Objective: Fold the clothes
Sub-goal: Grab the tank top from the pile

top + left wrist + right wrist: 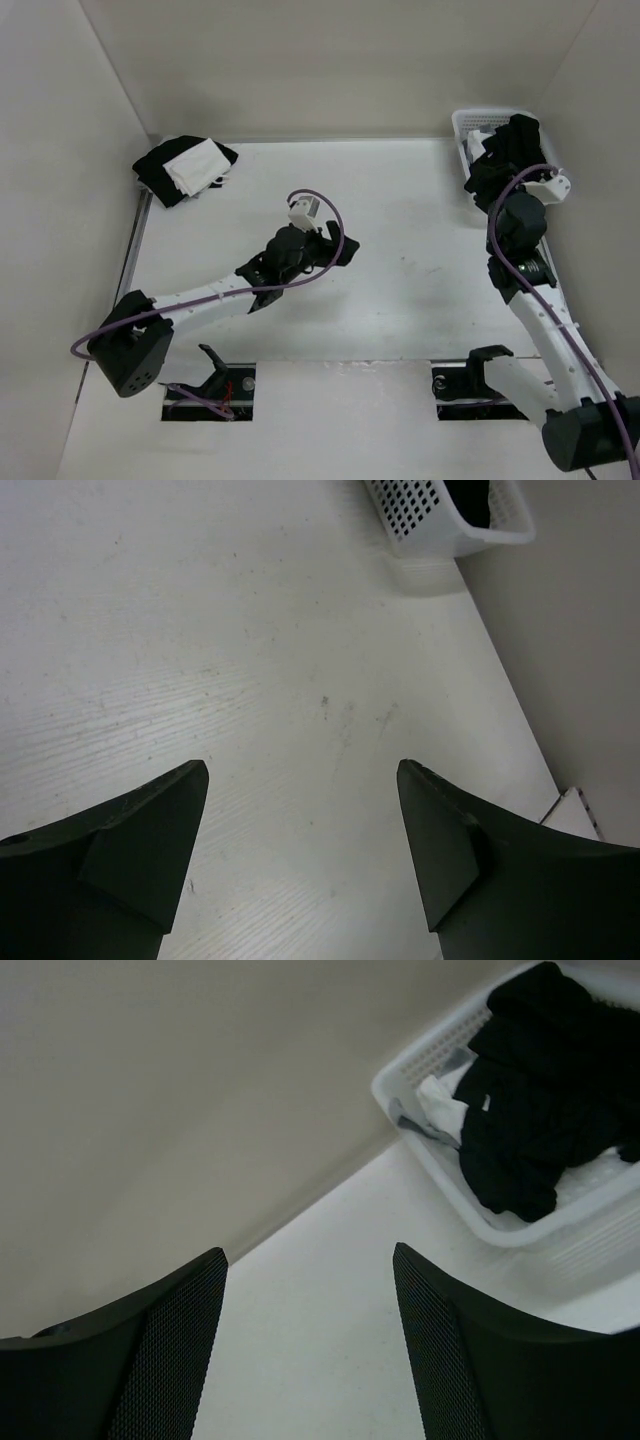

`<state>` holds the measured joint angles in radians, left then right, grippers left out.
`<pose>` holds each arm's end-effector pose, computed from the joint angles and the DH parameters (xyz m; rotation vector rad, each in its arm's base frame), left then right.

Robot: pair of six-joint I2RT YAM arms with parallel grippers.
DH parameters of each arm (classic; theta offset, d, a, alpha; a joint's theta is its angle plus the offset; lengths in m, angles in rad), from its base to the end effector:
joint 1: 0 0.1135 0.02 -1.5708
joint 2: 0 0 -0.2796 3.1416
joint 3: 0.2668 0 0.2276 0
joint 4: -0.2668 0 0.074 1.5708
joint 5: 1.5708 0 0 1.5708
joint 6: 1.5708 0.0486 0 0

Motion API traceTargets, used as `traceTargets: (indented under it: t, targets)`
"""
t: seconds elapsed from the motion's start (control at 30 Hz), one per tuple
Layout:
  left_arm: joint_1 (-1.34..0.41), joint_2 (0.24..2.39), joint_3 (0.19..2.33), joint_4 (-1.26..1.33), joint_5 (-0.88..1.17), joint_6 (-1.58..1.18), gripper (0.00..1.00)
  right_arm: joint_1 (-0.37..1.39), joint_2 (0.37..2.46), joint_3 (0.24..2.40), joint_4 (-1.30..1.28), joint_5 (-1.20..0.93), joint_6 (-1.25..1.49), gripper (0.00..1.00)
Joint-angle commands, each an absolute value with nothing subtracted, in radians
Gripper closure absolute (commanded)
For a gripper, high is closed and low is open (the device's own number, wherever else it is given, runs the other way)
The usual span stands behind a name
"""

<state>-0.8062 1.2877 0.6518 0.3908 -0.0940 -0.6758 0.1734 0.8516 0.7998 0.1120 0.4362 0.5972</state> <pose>0.1922 -0.1938 0.2702 0.0548 1.9227 -0.9463 0.1769 0.0101 0.3795 0.6530 1.3760 0.2873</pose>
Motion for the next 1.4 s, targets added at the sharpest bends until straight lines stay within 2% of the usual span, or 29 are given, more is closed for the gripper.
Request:
traceTargets:
  t: [0.0,0.1,0.17,0.23,0.27,0.3,0.37,0.47,0.53,0.7,0.9,1.07,1.17,1.23,1.33,1.37]
  targets:
    - [-0.815,1.331,0.638,0.44,-0.057,-0.658,0.23,0.121,0.914,0.818,0.133,0.463,0.604,0.29]
    - [-0.818,1.362,0.634,0.469,-0.038,-0.664,0.24,0.029,0.988,0.834,0.164,0.457,0.623,0.46]
    - [-0.824,1.377,0.62,0.503,-0.038,-0.658,0.24,-0.031,1.049,0.856,0.172,0.436,0.653,0.67]
    - [-0.826,1.387,0.604,0.537,-0.034,-0.655,0.25,-0.083,1.13,0.893,0.176,0.41,0.67,0.92]
    - [-0.826,1.391,0.595,0.557,-0.031,-0.649,0.26,-0.112,1.187,0.922,0.17,0.4,0.679,0.98]
    - [-0.826,1.394,0.588,0.572,-0.026,-0.641,0.28,-0.139,1.257,0.963,0.167,0.397,0.678,1.0]
    - [-0.823,1.404,0.568,0.607,-0.021,-0.635,0.34,-0.202,1.444,1.102,0.126,0.388,0.661,0.96]
    - [-0.806,1.417,0.549,0.637,-0.02,-0.635,0.36,-0.254,1.659,1.274,0.082,0.399,0.632,0.69]
    - [-0.792,1.424,0.542,0.652,-0.012,-0.641,0.35,-0.284,1.817,1.417,0.019,0.408,0.609,0.55]
    - [-0.766,1.43,0.514,0.707,-0.009,-0.649,0.32,-0.346,2.041,1.629,-0.034,0.338,0.606,0.41]
    - [-0.737,1.469,0.5,0.779,0.006,-0.664,0.32,-0.366,2.29,1.928,-0.173,0.253,0.61,0.36]
    - [-0.711,1.519,0.502,0.818,0.041,-0.693,0.32,-0.363,2.405,2.052,-0.198,0.236,0.676,0.36]
    - [-0.696,1.548,0.509,0.825,0.064,-0.71,0.31,-0.363,2.45,2.101,-0.204,0.206,0.71,0.42]
    - [-0.69,1.56,0.514,0.828,0.074,-0.718,0.31,-0.366,2.471,2.123,-0.209,0.166,0.747,0.55]
    - [-0.68,1.575,0.522,0.831,0.09,-0.726,0.31,-0.37,2.476,2.129,-0.195,0.137,0.778,0.49]
    - [-0.679,1.575,0.522,0.831,0.091,-0.726,0.31,-0.37,2.476,2.134,-0.192,0.133,0.776,0.52]
